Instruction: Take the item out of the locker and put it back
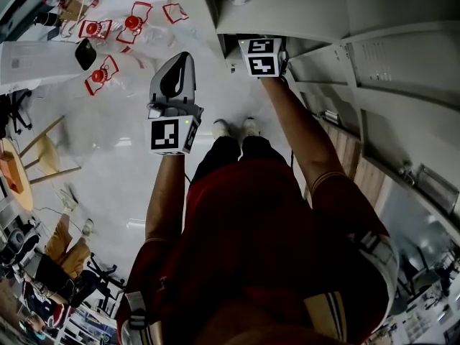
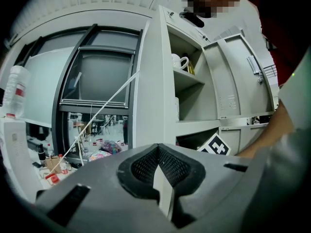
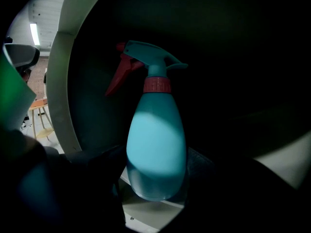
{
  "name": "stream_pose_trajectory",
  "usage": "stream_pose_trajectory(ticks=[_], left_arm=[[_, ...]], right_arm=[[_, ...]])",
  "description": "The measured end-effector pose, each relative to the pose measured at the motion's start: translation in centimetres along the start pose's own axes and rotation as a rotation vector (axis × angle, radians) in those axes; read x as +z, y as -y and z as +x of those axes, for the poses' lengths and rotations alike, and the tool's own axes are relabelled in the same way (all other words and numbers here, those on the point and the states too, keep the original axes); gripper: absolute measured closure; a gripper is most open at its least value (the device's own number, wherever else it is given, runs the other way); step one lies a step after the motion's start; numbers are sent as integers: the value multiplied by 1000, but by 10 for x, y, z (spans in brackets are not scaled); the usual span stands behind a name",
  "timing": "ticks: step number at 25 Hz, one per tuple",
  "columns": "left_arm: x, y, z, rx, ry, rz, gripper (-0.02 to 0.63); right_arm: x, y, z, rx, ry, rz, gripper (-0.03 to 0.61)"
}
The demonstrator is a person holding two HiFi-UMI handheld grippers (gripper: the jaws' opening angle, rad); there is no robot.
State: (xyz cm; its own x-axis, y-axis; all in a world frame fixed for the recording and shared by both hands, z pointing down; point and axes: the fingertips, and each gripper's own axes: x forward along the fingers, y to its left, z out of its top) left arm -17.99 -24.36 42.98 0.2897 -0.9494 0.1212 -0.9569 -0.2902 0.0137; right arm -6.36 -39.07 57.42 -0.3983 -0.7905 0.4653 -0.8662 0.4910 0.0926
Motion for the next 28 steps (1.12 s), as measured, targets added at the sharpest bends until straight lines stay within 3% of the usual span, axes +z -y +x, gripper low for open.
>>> stream_pose_trajectory(ticks=[18, 28], left_arm=[[3, 18, -16, -31, 24, -7, 607], [-5, 32, -26, -47, -47, -15, 607]], right_arm=[[-18, 0, -42, -38, -88, -93, 204], [-38, 1, -60, -39, -165, -130, 206]])
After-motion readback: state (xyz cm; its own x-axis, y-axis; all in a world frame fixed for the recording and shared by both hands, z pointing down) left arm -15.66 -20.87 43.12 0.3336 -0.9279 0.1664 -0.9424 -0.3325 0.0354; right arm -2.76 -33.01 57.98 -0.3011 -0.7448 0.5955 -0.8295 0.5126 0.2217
